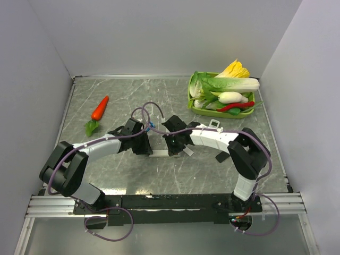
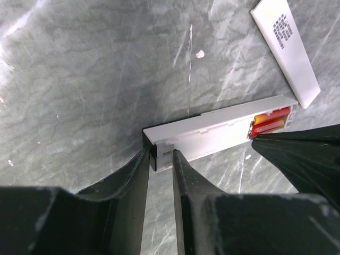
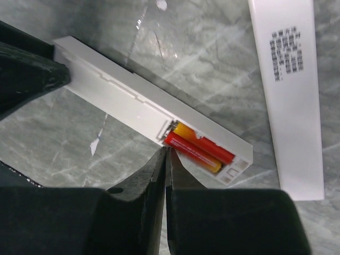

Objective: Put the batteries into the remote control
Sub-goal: Load the battery into the remote control.

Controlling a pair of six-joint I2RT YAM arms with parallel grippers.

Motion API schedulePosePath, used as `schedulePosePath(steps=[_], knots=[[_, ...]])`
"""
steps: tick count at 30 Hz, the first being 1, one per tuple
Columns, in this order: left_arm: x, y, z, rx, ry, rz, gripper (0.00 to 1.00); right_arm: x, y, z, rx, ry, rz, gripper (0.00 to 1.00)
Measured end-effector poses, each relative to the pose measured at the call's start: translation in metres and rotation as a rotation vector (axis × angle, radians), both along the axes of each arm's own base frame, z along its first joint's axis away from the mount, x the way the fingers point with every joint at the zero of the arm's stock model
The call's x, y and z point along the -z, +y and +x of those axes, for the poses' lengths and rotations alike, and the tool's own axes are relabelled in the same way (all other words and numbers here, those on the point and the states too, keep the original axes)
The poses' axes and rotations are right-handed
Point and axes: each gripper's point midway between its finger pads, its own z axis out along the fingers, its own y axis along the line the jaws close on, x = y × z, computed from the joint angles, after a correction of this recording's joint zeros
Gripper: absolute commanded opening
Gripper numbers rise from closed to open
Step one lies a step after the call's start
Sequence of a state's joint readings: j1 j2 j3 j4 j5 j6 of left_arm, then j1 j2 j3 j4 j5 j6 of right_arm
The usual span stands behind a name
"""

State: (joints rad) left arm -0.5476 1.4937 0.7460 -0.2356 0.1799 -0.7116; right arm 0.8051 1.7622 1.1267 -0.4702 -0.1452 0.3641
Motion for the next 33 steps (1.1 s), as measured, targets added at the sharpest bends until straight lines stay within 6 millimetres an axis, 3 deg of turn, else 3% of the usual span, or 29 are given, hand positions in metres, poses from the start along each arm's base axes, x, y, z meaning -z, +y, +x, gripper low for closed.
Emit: schedulePosePath(steps=[12, 20, 33], knots=[[0.000, 0.002, -0.002, -0.003, 0.004, 0.011, 0.31, -0.001, -0.003, -0.002, -0.026, -0.004, -0.020, 0.12], [0.000, 0.003, -0.002, -0.004, 0.004, 0.013, 0.32, -0.040, 0.011, 0.022, -0.044, -0.119, 0.023, 0.12], [0.000, 0.003, -0.002, -0.004, 0.003, 0.013, 0.31, -0.033, 0.009, 0.024, -0.035, -0.117, 0.003, 0.12]])
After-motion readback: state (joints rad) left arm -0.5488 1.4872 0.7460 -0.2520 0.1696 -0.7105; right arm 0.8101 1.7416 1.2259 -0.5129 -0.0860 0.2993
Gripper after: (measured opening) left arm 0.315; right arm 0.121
